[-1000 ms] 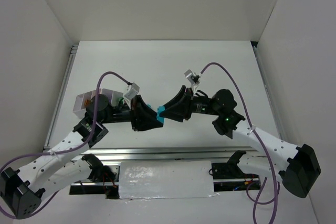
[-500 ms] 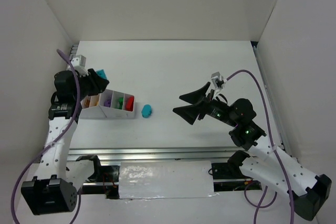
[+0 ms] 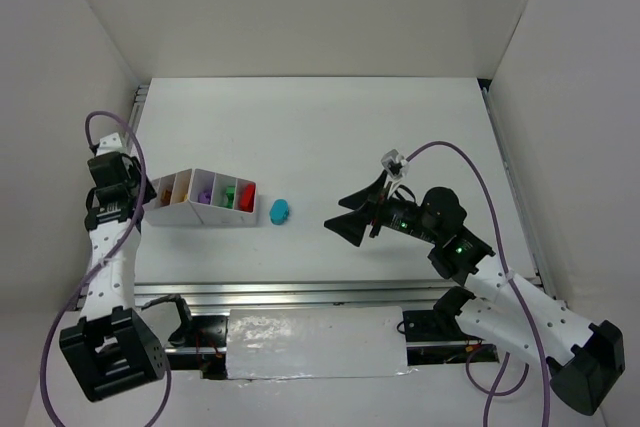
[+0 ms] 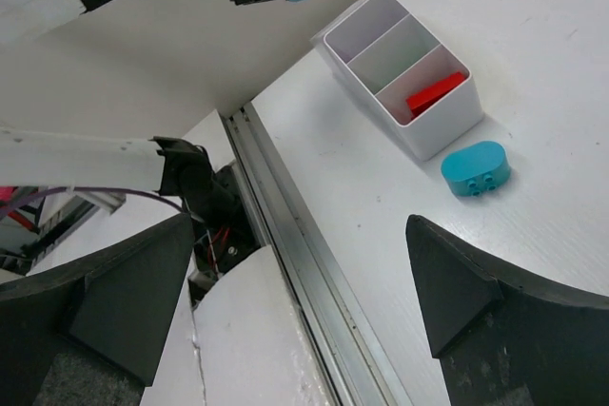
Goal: Sort the legos into containers by color
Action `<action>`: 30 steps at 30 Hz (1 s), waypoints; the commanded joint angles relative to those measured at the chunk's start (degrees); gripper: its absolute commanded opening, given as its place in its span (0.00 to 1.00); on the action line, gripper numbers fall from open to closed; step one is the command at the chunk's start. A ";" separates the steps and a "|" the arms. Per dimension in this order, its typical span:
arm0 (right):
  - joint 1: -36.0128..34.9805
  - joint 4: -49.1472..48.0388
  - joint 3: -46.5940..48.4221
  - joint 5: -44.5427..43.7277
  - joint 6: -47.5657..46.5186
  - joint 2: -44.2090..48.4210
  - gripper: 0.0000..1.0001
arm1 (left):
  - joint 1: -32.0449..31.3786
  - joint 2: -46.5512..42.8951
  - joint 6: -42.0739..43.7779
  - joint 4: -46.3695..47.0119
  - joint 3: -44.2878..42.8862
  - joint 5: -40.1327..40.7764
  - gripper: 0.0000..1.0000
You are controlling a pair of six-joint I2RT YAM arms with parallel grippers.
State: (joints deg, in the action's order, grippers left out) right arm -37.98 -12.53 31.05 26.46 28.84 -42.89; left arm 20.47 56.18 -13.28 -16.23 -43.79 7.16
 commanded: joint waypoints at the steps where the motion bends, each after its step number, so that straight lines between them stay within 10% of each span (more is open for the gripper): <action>1: 0.10 -1.27 -0.20 0.88 -1.77 0.44 1.00 | 0.71 3.14 7.90 2.52 -1.03 -3.37 0.00; 30: 0.53 0.23 -1.17 0.44 -2.74 3.34 1.00 | 1.15 8.24 19.35 10.17 4.59 -3.47 0.05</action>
State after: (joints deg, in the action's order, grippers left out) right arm -37.71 -11.05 30.28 26.37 27.09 -39.33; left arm 21.02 65.47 5.65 -7.51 -39.22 1.21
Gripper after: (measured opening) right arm 0.996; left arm 0.466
